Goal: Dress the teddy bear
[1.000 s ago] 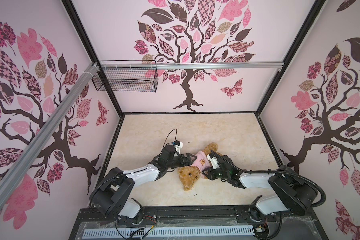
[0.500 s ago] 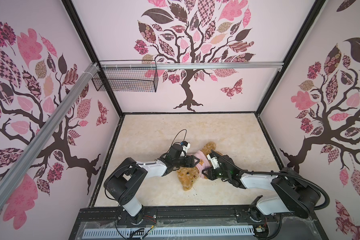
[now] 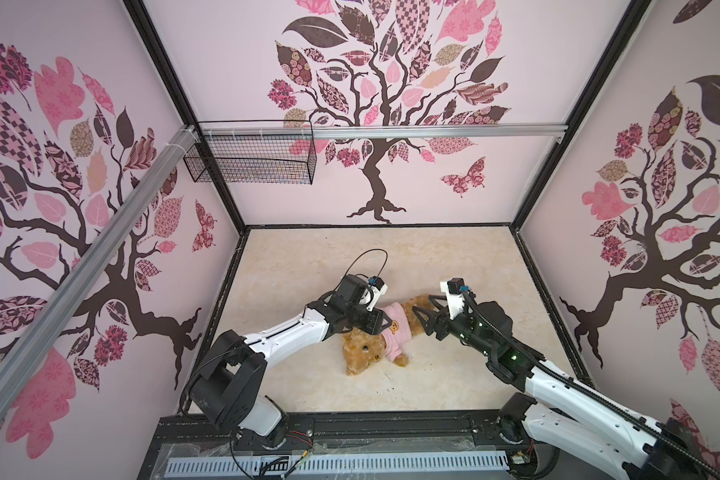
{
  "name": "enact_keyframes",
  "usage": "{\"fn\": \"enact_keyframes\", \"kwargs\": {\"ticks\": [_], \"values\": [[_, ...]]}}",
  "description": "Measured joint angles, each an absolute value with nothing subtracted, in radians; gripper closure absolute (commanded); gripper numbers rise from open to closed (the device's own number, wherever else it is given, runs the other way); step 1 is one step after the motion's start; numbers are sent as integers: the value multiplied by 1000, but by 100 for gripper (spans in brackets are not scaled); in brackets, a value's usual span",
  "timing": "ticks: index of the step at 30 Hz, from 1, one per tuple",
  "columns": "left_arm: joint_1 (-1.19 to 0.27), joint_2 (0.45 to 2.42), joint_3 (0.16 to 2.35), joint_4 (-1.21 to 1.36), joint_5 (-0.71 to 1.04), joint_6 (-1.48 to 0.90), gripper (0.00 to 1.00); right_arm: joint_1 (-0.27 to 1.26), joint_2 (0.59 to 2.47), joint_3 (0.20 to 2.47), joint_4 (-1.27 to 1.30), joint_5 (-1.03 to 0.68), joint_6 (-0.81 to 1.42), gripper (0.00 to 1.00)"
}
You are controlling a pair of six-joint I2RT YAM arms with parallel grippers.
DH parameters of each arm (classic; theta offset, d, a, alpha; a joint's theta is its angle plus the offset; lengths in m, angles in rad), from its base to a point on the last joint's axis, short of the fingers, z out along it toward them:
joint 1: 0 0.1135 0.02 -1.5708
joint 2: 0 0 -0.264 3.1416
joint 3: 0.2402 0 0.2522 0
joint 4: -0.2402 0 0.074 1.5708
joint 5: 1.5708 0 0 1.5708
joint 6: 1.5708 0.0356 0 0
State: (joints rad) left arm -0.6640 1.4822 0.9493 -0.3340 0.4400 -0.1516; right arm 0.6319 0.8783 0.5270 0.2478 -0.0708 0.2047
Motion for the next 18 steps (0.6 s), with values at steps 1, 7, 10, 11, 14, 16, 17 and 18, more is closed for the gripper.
{"fn": "enact_keyframes", "kwargs": {"ticks": [1,7,10,11,14,16,17,18], "values": [[-659,1472,971,-381,462,-107,60,612,902,556,244,-72,207,27],[-573,1467,1072,-597,599,154,59,453,1108,604,258,-187,293,39],[-559,1531,1129,-655,636,238,57,454,1203,562,273,-275,327,47],[-560,1564,1153,-669,647,261,56,456,1230,543,274,-303,340,50],[-560,1665,1217,-696,661,309,42,457,1271,471,292,-363,372,57],[-559,1722,1258,-696,633,311,29,457,1273,424,315,-383,390,60],[-558,1745,1278,-689,605,302,22,458,1273,401,328,-392,401,62],[-557,1761,1296,-672,569,286,17,460,1273,382,340,-397,411,62]]}}
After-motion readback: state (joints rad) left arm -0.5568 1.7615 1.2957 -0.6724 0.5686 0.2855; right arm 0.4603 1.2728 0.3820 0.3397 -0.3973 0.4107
